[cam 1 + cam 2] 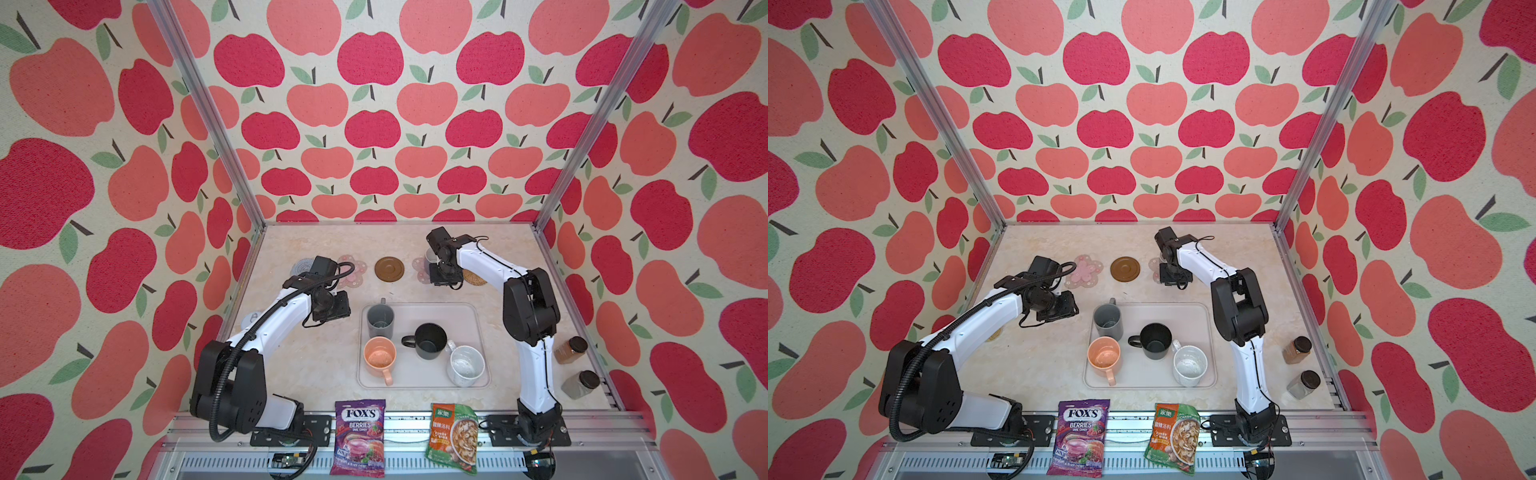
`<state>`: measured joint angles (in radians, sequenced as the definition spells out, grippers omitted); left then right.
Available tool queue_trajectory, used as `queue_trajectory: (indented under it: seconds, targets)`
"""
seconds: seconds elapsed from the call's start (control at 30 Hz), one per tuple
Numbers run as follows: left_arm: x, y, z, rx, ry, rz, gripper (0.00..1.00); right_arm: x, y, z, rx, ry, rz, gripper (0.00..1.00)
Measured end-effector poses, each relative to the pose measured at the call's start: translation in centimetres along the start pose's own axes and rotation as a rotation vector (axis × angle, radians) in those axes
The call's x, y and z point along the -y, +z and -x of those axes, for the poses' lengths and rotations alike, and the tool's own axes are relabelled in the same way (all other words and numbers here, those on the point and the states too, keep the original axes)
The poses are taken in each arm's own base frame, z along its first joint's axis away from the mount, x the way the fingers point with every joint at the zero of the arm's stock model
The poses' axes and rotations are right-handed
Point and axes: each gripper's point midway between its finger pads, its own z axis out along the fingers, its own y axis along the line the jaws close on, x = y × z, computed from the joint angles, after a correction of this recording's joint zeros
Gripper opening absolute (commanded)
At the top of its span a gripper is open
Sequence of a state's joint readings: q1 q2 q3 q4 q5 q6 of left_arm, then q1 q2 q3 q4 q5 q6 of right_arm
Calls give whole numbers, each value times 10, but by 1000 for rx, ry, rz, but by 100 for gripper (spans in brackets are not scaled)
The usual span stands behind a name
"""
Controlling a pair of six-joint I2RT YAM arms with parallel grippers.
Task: Place cups on coasters
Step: Place the cup on the coaster.
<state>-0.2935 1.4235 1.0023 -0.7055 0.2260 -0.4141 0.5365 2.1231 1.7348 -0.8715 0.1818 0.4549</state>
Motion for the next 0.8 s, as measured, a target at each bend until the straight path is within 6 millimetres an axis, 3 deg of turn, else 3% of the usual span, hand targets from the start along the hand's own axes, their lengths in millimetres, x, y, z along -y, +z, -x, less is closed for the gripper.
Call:
queue_trajectory:
  seconds: [0.53,0.8]
  targets:
    - [6,2,-4,-10,8,-4,47,1,-13,1,40,3,17,35]
    - [11,0,-2,-2,23,-5,47,15,-47,-13,102,5,24,40]
